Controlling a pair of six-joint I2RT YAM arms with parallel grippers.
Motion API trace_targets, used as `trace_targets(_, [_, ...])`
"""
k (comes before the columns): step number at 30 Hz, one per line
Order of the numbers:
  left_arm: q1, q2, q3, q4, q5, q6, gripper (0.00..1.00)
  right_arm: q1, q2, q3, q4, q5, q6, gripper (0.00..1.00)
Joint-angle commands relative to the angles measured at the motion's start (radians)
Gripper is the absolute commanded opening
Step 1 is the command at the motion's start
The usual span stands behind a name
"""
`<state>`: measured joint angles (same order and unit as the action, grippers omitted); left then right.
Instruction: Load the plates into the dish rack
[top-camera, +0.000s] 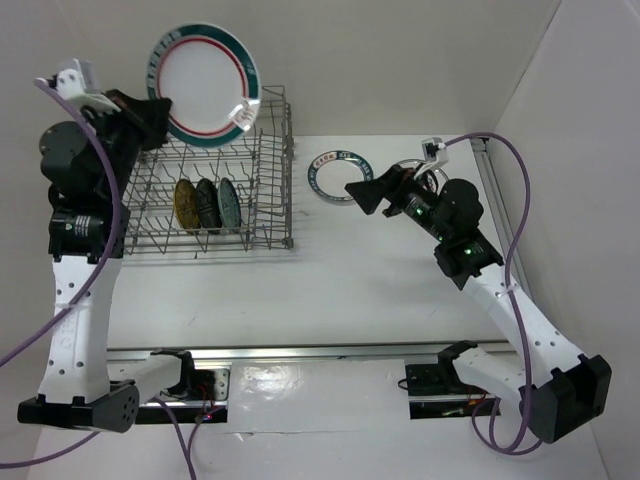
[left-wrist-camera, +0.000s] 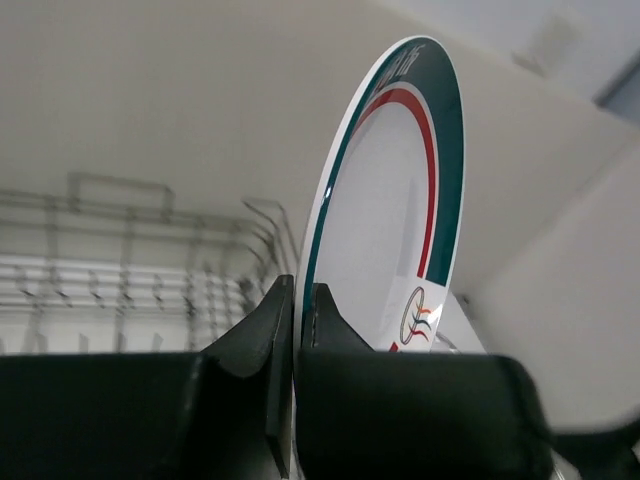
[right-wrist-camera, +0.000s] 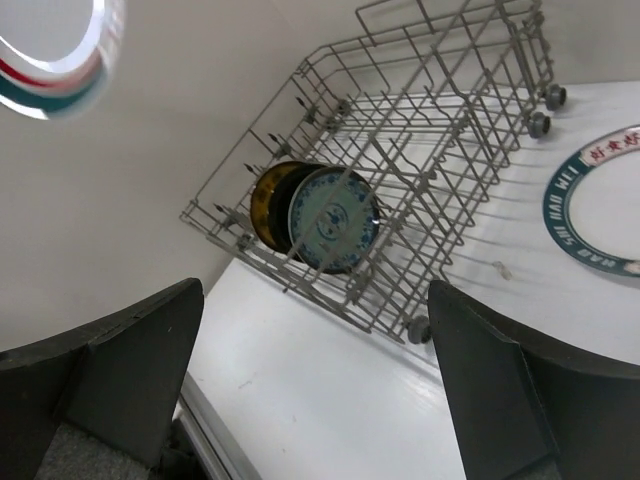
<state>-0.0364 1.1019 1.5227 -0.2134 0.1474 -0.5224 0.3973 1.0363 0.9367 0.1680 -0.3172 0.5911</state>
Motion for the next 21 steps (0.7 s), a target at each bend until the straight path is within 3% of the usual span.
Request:
trace_targets(1, [0.024,0.067,0.109,0.032,-0.259,0.065,0.0,-0.018,-0.061,-0.033,-0.082,0.015,-0.059,1.0])
trace_targets(5, [0.046,0.199,0.183,0.063,-0.507,0.176,0.0,-0.018,-0.122,-0.085,-0.114,-0.003,-0.059,1.0])
trace_targets(8, [0.056,0.3,0.217,0.109,-0.601,0.269,0.0,-0.009,-0.179,-0.085,-0.188,0.013,-0.095,1.0])
trace_targets(14, [0.075,0.409,0.175,0.274,-0.693,0.432,0.0,0.035,-0.216,-0.107,-0.199,0.027,-0.105,1.0])
trace_targets(21, [0.11,0.475,0.076,0.402,-0.704,0.49,0.0,0.078,-0.225,-0.107,-0.222,-0.01,-0.077,1.0])
